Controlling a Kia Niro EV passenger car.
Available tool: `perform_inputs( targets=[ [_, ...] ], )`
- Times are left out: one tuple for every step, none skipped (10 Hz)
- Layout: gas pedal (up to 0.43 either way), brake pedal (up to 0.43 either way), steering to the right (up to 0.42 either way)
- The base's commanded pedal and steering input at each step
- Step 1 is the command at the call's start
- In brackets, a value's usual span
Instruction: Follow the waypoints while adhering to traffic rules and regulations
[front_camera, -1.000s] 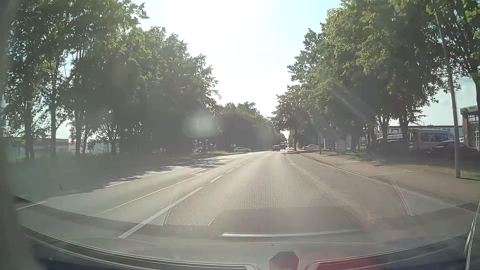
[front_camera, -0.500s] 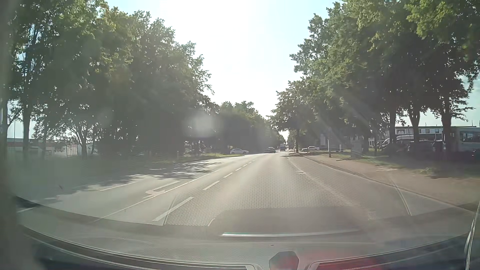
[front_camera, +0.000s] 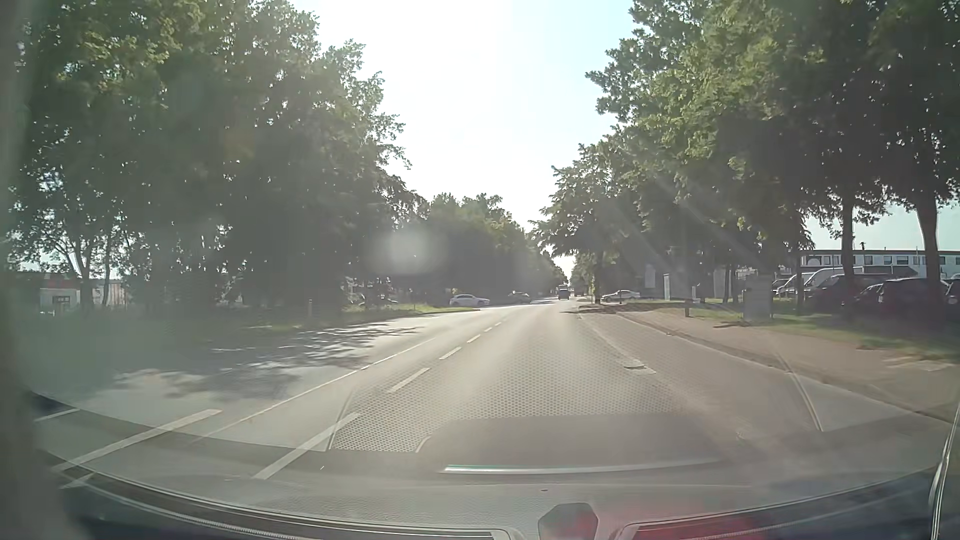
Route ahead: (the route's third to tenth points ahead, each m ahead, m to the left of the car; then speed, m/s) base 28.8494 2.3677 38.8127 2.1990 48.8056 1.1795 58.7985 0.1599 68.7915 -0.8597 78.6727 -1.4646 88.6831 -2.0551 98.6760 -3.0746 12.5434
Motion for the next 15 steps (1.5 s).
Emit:
perform_inputs(
  targets=[
    [0.157,0.006,0.014],
    [0.157,0.006,0.011],
    [0.157,0.006,0.01],
    [0.157,0.006,0.009],
    [0.157,0.006,0.01],
    [0.157,0.006,0.009],
    [0.157,0.006,0.009],
    [0.157,0.006,0.01],
    [0.157,0.006,0.01],
    [0.157,0.006,0.01],
    [0.157,0.006,0.01],
    [0.157,0.006,0.01],
    [0.157,0.006,0.01],
    [0.157,0.006,0.011],
    [0.157,0.006,0.011]
  ],
)
